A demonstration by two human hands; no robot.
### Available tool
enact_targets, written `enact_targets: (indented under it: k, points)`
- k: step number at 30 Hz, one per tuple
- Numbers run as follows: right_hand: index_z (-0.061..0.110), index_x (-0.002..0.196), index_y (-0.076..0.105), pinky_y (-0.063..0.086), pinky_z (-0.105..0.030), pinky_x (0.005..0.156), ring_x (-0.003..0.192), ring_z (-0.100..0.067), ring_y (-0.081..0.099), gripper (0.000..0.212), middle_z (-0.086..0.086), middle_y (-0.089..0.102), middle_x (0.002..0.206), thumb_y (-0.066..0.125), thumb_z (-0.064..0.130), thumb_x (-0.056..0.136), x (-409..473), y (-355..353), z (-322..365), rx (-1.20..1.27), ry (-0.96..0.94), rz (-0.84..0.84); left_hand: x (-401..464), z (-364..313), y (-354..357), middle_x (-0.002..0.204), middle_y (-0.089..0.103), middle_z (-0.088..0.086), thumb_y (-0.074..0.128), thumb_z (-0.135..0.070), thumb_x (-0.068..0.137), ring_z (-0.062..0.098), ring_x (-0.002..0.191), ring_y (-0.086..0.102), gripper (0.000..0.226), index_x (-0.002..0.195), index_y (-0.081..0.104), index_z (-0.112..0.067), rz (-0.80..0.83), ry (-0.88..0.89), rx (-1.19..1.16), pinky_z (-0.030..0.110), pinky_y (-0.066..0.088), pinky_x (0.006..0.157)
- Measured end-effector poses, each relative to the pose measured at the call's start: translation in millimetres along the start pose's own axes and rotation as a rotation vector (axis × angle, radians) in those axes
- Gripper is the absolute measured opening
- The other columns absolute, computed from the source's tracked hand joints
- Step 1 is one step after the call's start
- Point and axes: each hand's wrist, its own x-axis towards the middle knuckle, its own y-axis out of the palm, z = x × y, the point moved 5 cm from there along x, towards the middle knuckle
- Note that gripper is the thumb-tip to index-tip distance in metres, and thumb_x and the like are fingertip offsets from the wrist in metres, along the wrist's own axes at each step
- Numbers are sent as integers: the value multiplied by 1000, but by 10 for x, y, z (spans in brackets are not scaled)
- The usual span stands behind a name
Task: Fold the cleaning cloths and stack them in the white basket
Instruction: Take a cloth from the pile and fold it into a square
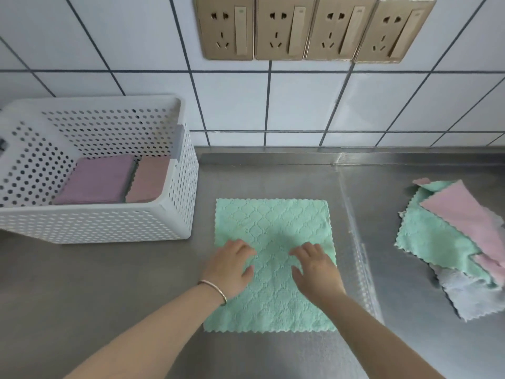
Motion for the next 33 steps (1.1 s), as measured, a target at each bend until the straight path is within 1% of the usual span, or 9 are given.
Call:
enact_targets:
  k: [2, 7, 12, 15, 18, 22, 25, 29, 33]
  points:
    - [22, 90, 68, 54, -27, 59, 74, -17, 61, 37, 5, 62, 85, 82, 23, 57, -219, 81, 156, -42, -129, -13, -196, -151, 82, 111, 61, -7, 45, -46, 79, 15, 101, 61, 42, 109, 64, -23, -19, 150, 109, 31, 51, 82]
    - [27, 89, 65, 51, -24, 60, 77, -14, 60, 41, 8, 61, 88, 73, 46, 53, -655, 202, 454, -121, -265, 58, -619, -280, 252, 87, 63, -10, 43, -65, 56, 10, 74, 64, 52, 83, 70, -29, 22, 159, 185, 20, 54, 63]
    - [24, 81, 63, 49, -27, 52, 68, -17, 58, 48, 5, 59, 80, 78, 34, 37, -895, 360, 535, -220, -197, 133, -922, -340, 422, 85, 61, -5, 74, -34, 42, 13, 68, 62, 50, 89, 59, -24, 36, 202, 164, 15, 50, 53]
    - [19, 78, 66, 48, -28, 47, 62, -19, 57, 54, 2, 59, 75, 80, 14, 26, -862, 296, 488, -274, -123, 116, -925, -215, 341, 89, 57, -8, 60, -13, 50, 10, 66, 63, 47, 94, 48, -24, -46, 153, 191, 16, 46, 41]
    - [17, 75, 70, 49, -28, 46, 59, -20, 59, 54, 1, 63, 75, 80, 7, 22, -903, 122, 296, -267, -5, 64, -942, 9, 219, 87, 58, -12, 56, -6, 46, 9, 63, 66, 53, 93, 49, -29, -133, 47, 86, 15, 47, 43]
    - [14, 91, 74, 49, -32, 73, 92, -28, 61, 32, -2, 68, 99, 67, -2, 64, -1019, -67, -219, 75, 414, -18, -957, 225, 9, 101, 69, -7, 58, -6, 83, 19, 92, 66, 27, 100, 70, -24, -156, -231, -232, 21, 47, 75]
    - [17, 96, 72, 39, -25, 68, 85, -22, 59, 17, -1, 66, 86, 60, 12, 85, -1015, -268, -393, 466, 671, -40, -931, 337, -89, 97, 72, -2, 61, -18, 87, 16, 90, 64, 18, 102, 71, -20, -166, -372, -454, 21, 41, 72]
    - [20, 94, 68, 41, -25, 58, 77, -21, 59, 10, 1, 63, 74, 59, 20, 89, -950, -520, -405, 610, 610, -8, -965, 341, -259, 88, 68, -7, 58, -20, 89, 10, 84, 59, 16, 101, 69, -22, -163, -369, -572, 18, 37, 69]
    - [23, 70, 57, 36, -23, 56, 65, -18, 50, 21, 0, 56, 66, 55, 16, 90, -1015, -549, -457, 482, 569, 146, -1069, 310, -202, 64, 57, -8, 49, -19, 93, 11, 61, 55, 16, 85, 62, -26, 113, -357, -431, 23, 39, 60]
